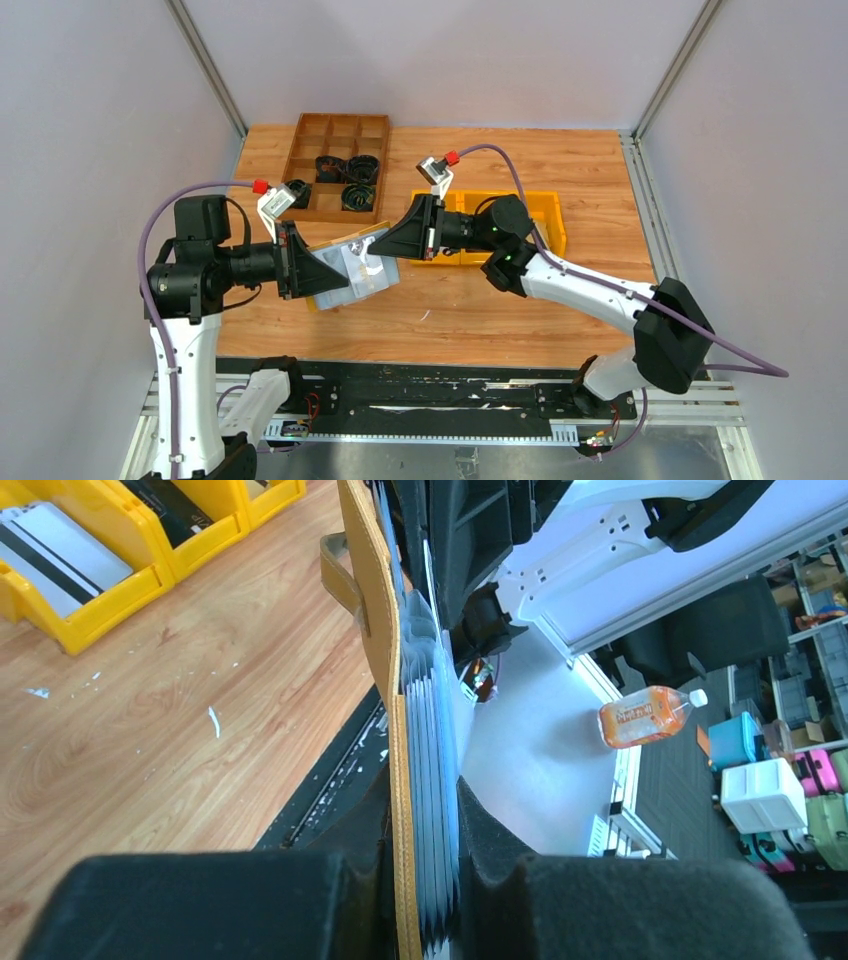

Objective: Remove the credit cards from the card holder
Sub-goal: Remove the credit card from the card holder, then place the credit card in the storage box.

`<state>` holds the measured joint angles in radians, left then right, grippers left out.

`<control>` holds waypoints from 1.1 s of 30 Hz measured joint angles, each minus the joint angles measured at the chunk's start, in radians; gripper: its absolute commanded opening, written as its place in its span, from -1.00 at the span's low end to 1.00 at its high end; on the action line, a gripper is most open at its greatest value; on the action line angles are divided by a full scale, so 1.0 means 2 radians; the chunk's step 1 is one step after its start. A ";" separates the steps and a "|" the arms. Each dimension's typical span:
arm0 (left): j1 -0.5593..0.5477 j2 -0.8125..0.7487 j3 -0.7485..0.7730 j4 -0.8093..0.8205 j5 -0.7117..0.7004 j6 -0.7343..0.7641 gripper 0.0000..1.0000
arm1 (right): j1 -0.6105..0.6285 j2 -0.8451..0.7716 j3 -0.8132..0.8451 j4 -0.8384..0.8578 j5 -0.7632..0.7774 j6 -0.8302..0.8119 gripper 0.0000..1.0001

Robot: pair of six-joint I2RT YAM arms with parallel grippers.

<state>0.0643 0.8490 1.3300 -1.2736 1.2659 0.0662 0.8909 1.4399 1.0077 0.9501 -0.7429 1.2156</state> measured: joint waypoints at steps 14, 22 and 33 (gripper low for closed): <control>0.000 0.000 0.012 0.000 -0.054 0.004 -1.00 | -0.052 -0.047 -0.029 -0.047 -0.004 -0.013 -1.00; 0.000 0.002 0.013 -0.002 -0.157 0.027 -1.00 | -0.204 -0.119 -0.046 -0.248 0.008 -0.121 -1.00; 0.000 -0.016 0.013 -0.003 -0.135 0.041 -1.00 | -0.217 0.028 0.021 -0.423 0.129 -0.264 -1.00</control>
<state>0.0639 0.8173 1.3560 -1.2793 0.9966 0.1482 0.4561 1.4956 1.0492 0.1043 -0.4850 0.6884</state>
